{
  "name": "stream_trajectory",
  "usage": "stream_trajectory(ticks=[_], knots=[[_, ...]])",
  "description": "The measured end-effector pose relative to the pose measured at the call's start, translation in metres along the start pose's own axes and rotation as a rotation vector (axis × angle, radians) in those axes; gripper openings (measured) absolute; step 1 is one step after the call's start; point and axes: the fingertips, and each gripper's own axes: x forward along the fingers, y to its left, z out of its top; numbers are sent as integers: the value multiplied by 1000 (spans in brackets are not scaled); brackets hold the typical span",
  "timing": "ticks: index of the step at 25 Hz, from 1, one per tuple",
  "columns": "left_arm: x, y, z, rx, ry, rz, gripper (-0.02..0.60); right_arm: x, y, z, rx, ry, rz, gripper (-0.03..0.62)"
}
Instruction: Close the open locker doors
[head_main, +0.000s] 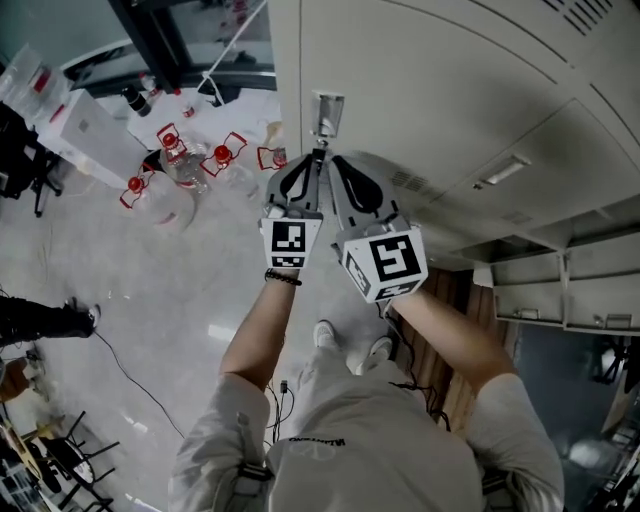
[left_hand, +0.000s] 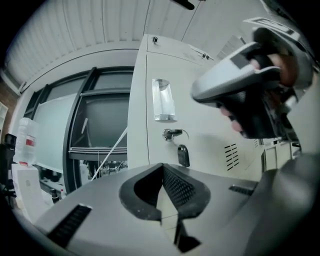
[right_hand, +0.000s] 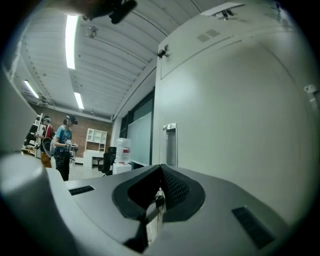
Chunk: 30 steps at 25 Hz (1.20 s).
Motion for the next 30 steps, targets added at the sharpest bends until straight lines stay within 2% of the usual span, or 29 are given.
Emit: stream_trajectory(ticks=[3,5,9,12,15,18,25,30], knots=[[-1,1,2,9,-9,-6,5,-62,3,-4,-44,-44,67,9],[-3,-2,2,30,-6,-19,6,-105,-8,-10,-45,-42,64,9],[-31,-4,-9,61,41,18,6,-180,-58,-33,-7,5,-11,9],[-58,-41,-27,57,115,0,6,-242,-106,-49,16,28,-122,9],[-64,-115,-42,45,180,-121,6,-309,-150,-56,40,18,-281,9],[-56,-199,-31,9,186,-229,6,-369,-188,-52,58,5,-405,9],[-11,-424,36,-99,79,-464,6,-502,-262,-55,76,-8,-586,9],[-1,-586,91,-130,-12,-688,6,-593,-309,-53,78,-21,-723,9]])
